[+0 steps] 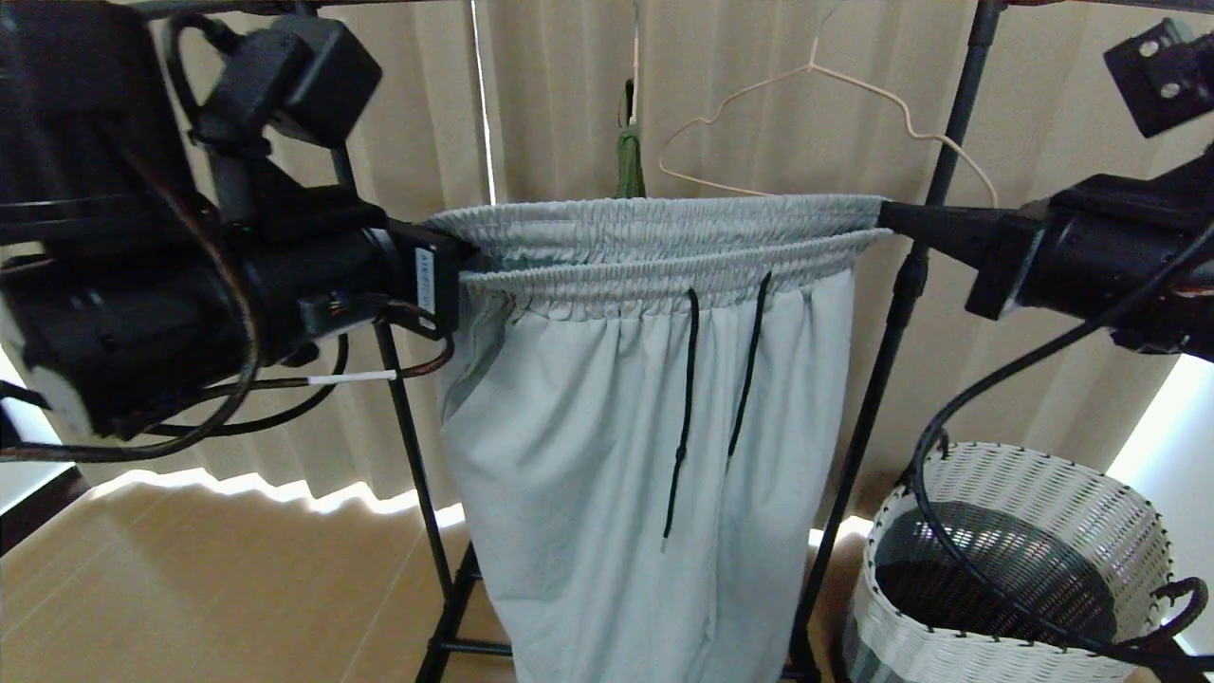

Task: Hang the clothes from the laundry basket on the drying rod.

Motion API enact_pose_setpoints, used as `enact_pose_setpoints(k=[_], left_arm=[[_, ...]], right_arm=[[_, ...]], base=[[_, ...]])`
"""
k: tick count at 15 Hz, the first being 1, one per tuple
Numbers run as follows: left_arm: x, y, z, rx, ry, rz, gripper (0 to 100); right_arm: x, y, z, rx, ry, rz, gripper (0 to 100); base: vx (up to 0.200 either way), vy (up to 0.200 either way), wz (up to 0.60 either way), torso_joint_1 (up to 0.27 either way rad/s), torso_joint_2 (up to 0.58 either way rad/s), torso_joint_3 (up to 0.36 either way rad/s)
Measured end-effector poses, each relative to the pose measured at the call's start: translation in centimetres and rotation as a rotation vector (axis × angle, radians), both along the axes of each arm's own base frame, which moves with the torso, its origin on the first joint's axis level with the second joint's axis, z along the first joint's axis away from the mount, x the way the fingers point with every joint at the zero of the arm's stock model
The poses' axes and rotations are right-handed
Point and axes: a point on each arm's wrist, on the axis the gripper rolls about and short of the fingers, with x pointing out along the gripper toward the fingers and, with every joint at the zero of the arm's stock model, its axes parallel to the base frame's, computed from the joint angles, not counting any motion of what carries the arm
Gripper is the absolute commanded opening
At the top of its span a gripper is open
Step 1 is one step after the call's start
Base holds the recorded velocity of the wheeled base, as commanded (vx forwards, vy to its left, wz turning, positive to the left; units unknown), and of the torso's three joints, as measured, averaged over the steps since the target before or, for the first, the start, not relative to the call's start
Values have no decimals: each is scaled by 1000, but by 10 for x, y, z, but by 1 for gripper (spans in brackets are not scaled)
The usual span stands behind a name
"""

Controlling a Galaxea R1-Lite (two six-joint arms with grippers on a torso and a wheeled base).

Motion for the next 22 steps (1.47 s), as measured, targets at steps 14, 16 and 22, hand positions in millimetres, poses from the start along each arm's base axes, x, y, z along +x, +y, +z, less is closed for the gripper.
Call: enact_pose_setpoints(k=[14, 16, 22], left_arm=[[-71, 18, -5, 0, -42, -171, 0], [-69, 17, -3, 0, -46, -170, 0], [-27, -1, 30, -28, -113, -63, 0]], right_arm=[[33, 26, -16, 3, -5, 34, 0], [31, 24, -14, 2, -8, 28, 0], [6, -7, 14, -4, 2, -42, 0]], base=[[0, 0, 0, 0, 0, 0], [0, 0, 0, 0, 0, 0], [0, 0, 0, 0, 0, 0]])
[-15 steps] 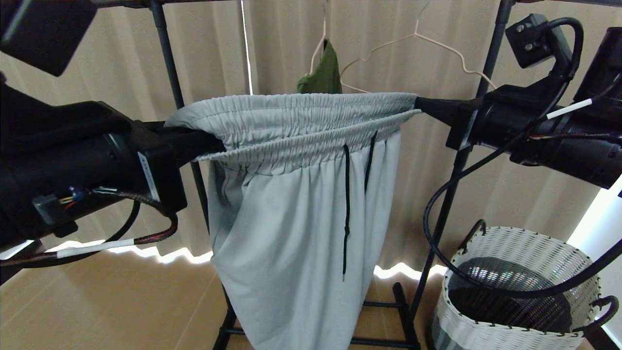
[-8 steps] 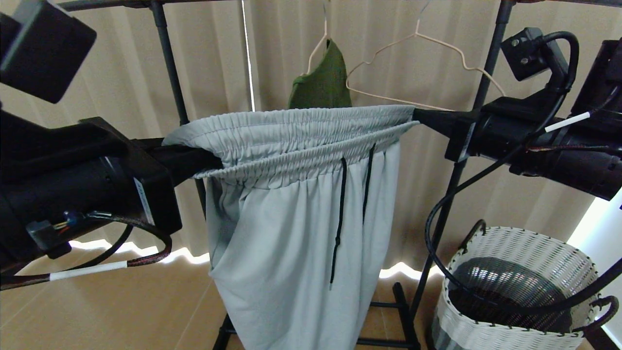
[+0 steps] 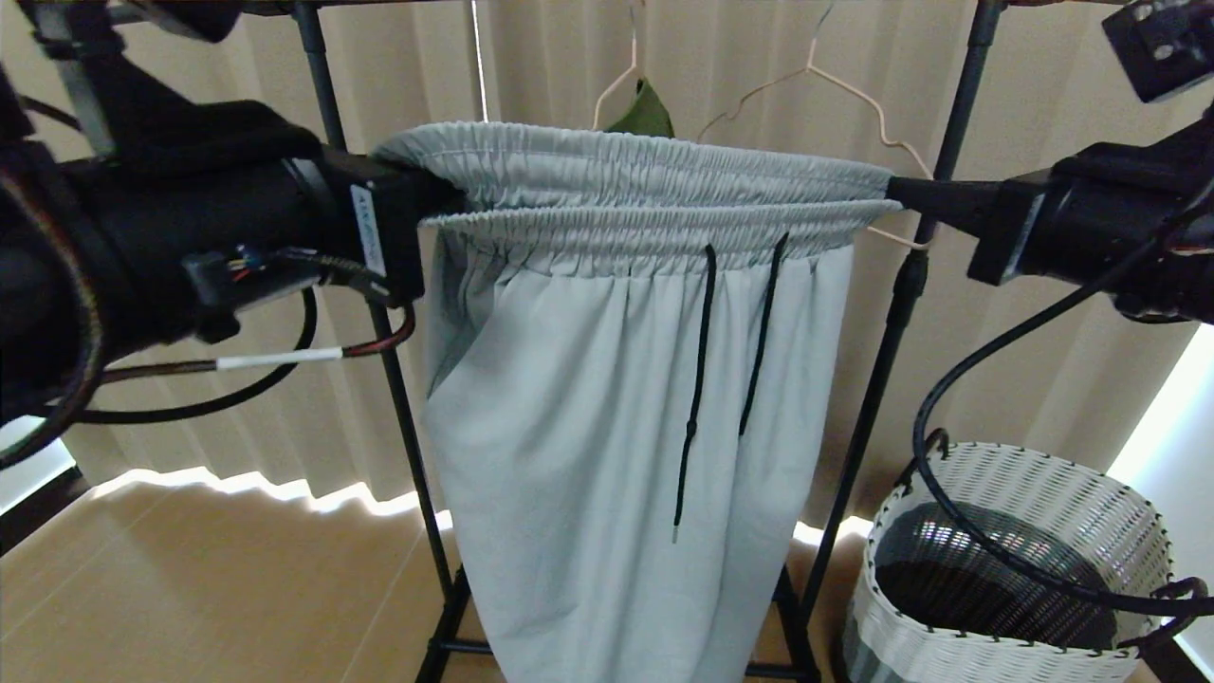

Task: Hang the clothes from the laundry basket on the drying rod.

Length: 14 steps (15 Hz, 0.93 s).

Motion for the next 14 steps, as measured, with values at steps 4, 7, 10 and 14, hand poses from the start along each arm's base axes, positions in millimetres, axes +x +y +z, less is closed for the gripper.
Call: enact_pose_setpoints(k=[4, 7, 10, 14], left_arm=[[48, -19, 14, -22, -25, 96, 0], [76, -34, 14, -29, -28, 182, 0], [94, -44, 2, -11, -4, 229, 0], [98, -42, -8, 15, 26, 242, 0]], right_arm=[[-43, -21, 16, 0, 3, -19, 0], [-70, -28, 9, -4, 19, -5, 0], [-88, -27, 1, -6, 22, 40, 0], [-85, -26, 0, -9, 24, 30, 0]], base=[[0, 0, 0, 0, 0, 0], [0, 0, 0, 0, 0, 0], [0, 0, 0, 0, 0, 0], [0, 0, 0, 0, 0, 0]])
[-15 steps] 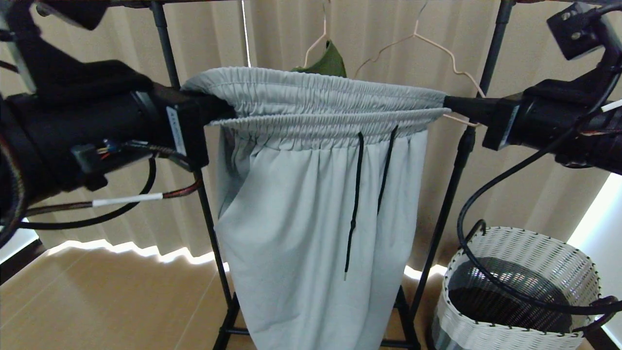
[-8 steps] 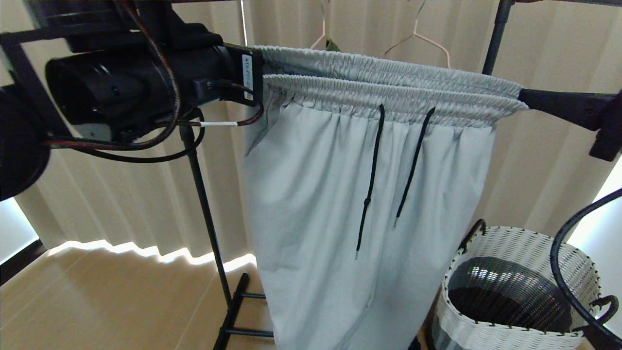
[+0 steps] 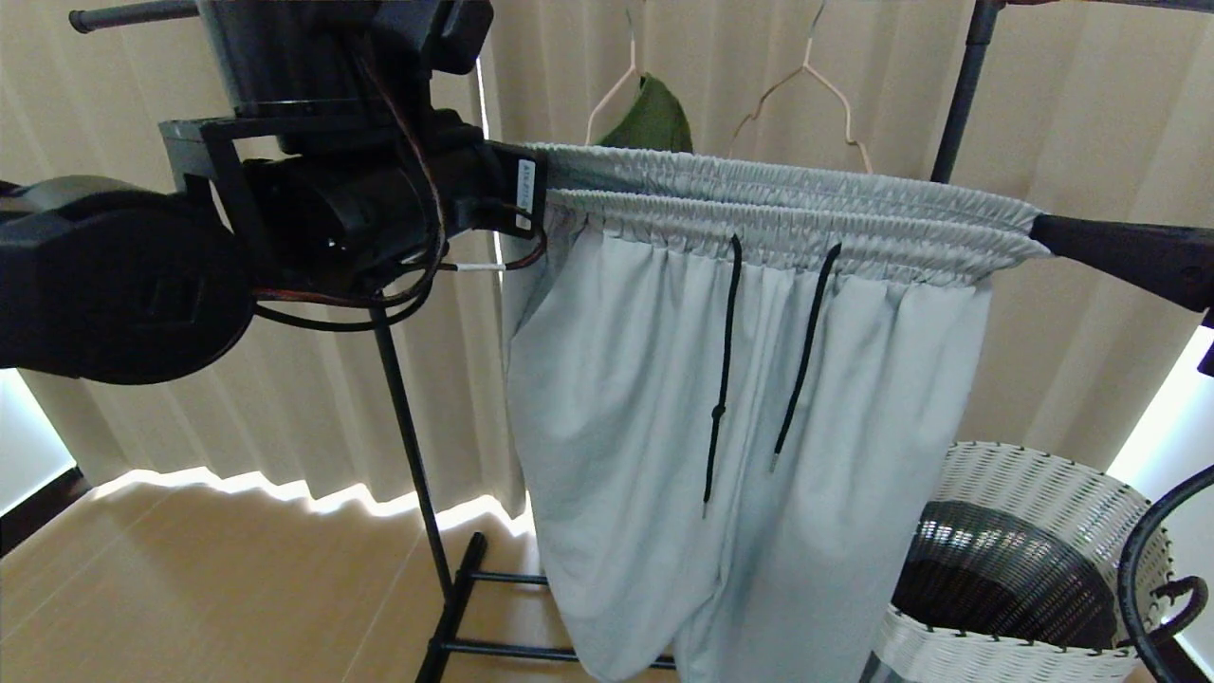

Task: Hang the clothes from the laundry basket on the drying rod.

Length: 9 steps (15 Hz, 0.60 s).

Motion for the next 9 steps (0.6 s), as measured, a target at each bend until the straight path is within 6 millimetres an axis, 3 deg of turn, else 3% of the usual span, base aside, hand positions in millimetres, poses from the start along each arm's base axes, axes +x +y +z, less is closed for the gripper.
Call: enact_pose_setpoints(k=[3, 9], left_arm=[[-10, 10, -4, 14, 20, 8, 0], [-55, 41, -1, 26, 42, -55, 0]], right_arm=[[14, 0, 3, 7, -24, -27, 0], [63, 16, 7, 41, -109, -75, 0]], base=[[0, 0, 0, 0, 0, 0], [0, 0, 0, 0, 0, 0]])
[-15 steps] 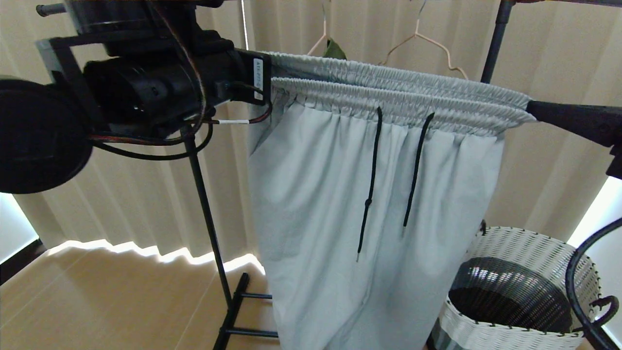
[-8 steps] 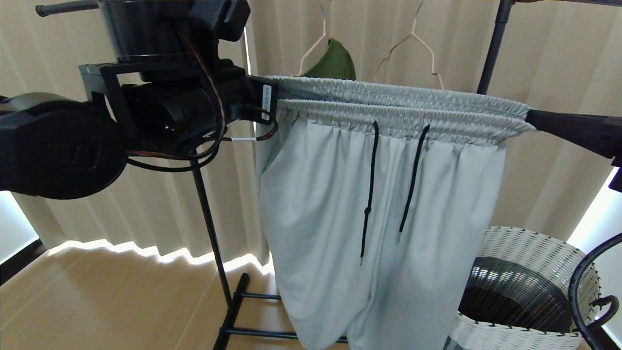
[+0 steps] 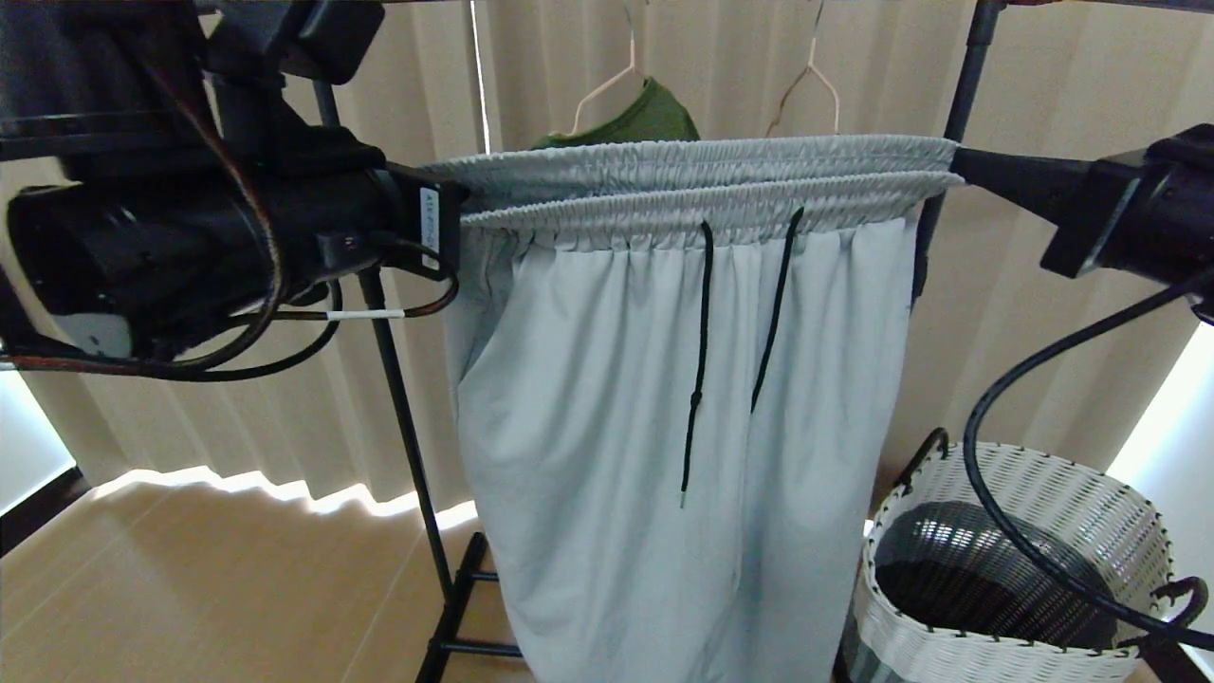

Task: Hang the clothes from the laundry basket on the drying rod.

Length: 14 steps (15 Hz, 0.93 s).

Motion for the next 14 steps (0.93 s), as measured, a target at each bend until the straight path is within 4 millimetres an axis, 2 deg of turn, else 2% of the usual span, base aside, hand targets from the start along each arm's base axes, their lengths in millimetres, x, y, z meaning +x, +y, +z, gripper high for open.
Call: enact_pose_setpoints(k=[4, 6, 12, 14], left_arm=[[-26, 13, -6, 3, 14, -99, 0], [-31, 17, -3, -5, 0, -99, 0], [-32, 18, 16, -45, -68, -101, 0], [-28, 15, 16, -44, -68, -99, 0]], right_arm=[[23, 11, -6, 0, 1, 8, 0], [27, 14, -9, -3, 9, 12, 0], [30, 13, -3, 4, -7, -12, 0], [28, 12, -6, -2, 5, -13, 0]], base=[[0, 0, 0, 0, 0, 0], [0, 0, 0, 0, 0, 0], [0, 0, 0, 0, 0, 0], [0, 0, 0, 0, 0, 0]])
